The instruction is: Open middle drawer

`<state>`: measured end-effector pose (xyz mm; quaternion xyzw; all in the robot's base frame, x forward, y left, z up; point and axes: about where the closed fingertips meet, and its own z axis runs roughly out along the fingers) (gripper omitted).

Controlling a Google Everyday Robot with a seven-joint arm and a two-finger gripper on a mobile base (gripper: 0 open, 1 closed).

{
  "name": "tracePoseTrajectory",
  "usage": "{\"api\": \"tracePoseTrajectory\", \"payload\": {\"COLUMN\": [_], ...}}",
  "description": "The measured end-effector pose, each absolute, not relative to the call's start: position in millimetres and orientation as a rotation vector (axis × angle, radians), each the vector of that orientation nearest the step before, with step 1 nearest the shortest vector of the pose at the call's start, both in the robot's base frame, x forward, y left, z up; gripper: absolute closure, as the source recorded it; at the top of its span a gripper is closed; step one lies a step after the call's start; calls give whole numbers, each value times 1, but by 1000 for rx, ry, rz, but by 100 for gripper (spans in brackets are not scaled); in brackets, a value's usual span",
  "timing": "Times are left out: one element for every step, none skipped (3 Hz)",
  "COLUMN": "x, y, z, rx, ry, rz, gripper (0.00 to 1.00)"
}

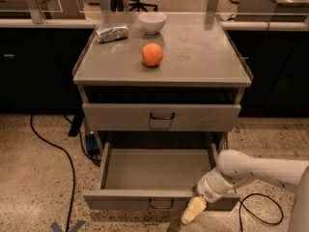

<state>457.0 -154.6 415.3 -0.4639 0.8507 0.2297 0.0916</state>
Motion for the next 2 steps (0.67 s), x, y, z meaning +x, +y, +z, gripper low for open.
{"api": "tracePoseTrajectory", "payload": {"x": [447, 429], "y": [-148, -145], "z": [409, 409], "rx": [-1385, -1403], "ry": [2536, 2559], "rz": [709, 741], "gripper": [0, 0]}}
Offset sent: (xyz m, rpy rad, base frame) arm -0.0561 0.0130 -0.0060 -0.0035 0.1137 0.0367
